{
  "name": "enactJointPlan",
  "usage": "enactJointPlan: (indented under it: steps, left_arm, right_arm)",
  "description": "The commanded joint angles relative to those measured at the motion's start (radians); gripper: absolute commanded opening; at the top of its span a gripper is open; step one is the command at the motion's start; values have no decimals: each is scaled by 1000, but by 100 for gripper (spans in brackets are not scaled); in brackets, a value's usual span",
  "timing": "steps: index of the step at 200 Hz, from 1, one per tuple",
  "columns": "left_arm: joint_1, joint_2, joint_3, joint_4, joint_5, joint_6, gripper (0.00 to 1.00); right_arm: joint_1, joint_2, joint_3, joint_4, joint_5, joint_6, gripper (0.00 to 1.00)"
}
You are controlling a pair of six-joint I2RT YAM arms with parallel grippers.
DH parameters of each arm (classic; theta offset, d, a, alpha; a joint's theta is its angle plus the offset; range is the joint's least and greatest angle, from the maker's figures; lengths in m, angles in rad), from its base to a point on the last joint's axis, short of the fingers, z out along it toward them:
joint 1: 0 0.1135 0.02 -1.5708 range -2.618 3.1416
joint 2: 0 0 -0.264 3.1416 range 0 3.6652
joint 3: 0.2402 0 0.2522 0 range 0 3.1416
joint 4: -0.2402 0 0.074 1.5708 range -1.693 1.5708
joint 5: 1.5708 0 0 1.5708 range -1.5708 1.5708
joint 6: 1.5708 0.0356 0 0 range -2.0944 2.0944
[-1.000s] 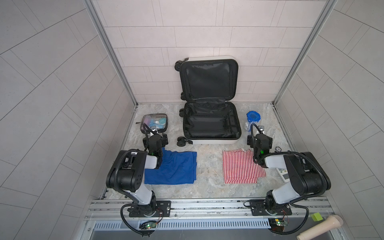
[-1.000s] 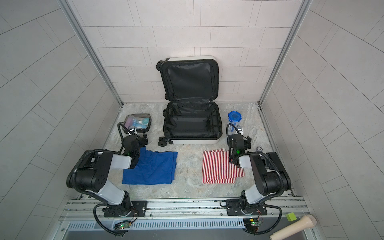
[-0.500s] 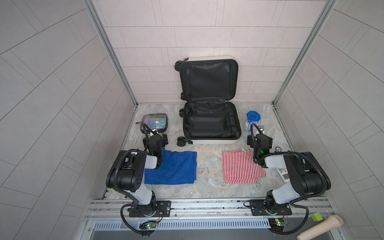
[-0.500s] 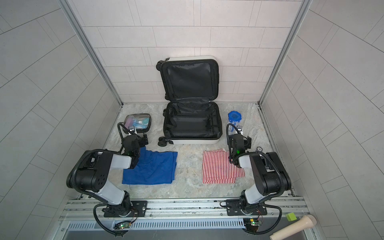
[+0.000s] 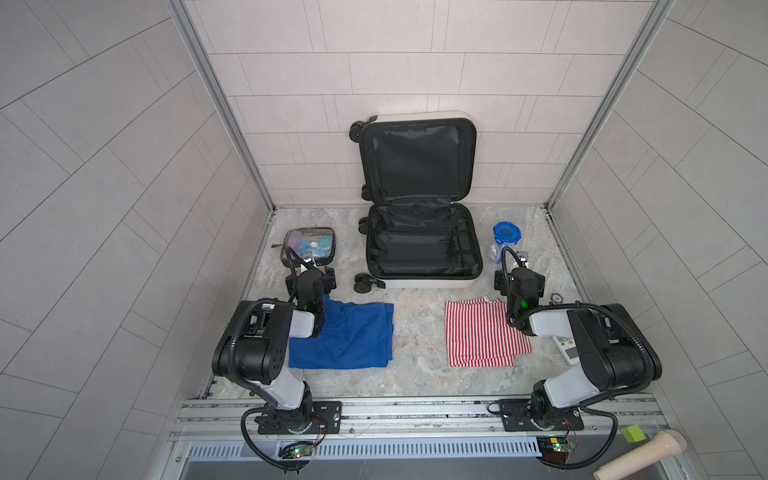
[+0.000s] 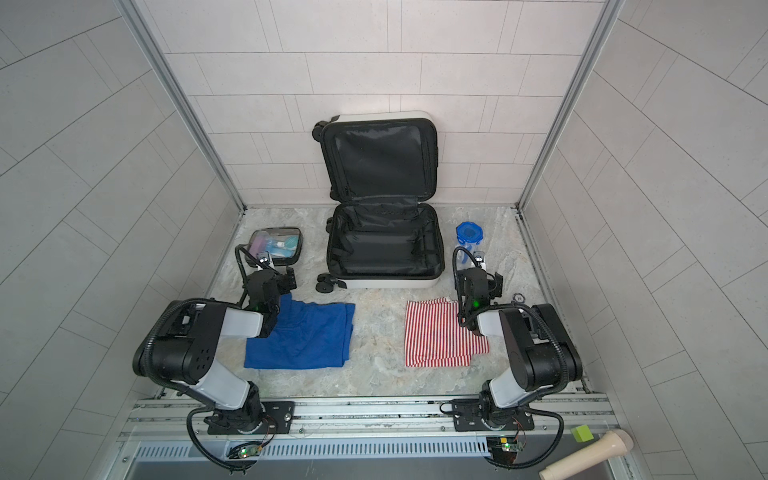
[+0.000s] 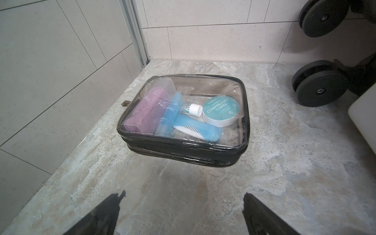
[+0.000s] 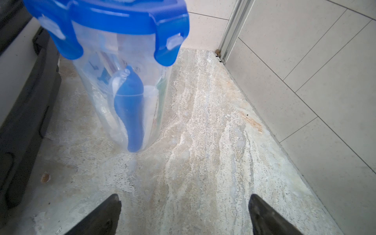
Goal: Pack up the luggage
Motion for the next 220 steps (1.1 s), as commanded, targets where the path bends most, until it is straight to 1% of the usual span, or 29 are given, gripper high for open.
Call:
enactJointPlan:
  steps: [1, 111, 132, 137, 147, 152, 178, 190, 211, 220]
  left_arm:
    - [-1, -12, -5, 24, -2, 9, 100]
    - [-1, -15, -10, 28, 0, 9, 100]
    - [-1, -69, -30, 21, 18, 13, 100]
    - [-1, -90, -31, 4, 11, 9, 100]
    - [-1, -133, -23, -52, -11, 2, 100]
    - [-1, -156, -16, -85, -17, 0, 100]
    - [-3, -280, 15, -208, -17, 3, 100]
    - [-3, -339, 42, -268, -28, -22, 100]
    - [-3, -448, 142, -480, -37, -103, 100]
    - [-4, -492, 192, -571, -20, -148, 100]
  right_arm:
    - [1, -18, 1, 5, 3, -6, 99]
    - [2, -19, 1, 6, 3, -6, 99]
    - [1, -28, -3, 17, 7, -16, 99]
    - [2, -39, 12, -14, 16, -14, 100]
    - [0, -71, 71, -159, 56, 24, 100]
    - [0, -78, 91, -199, 67, 28, 99]
    - [2, -142, 119, -297, 93, 40, 100]
    - [1, -188, 124, -339, 115, 58, 100]
    - [-1, -286, 147, -442, 119, 101, 100]
    - [0, -332, 164, -510, 125, 143, 99]
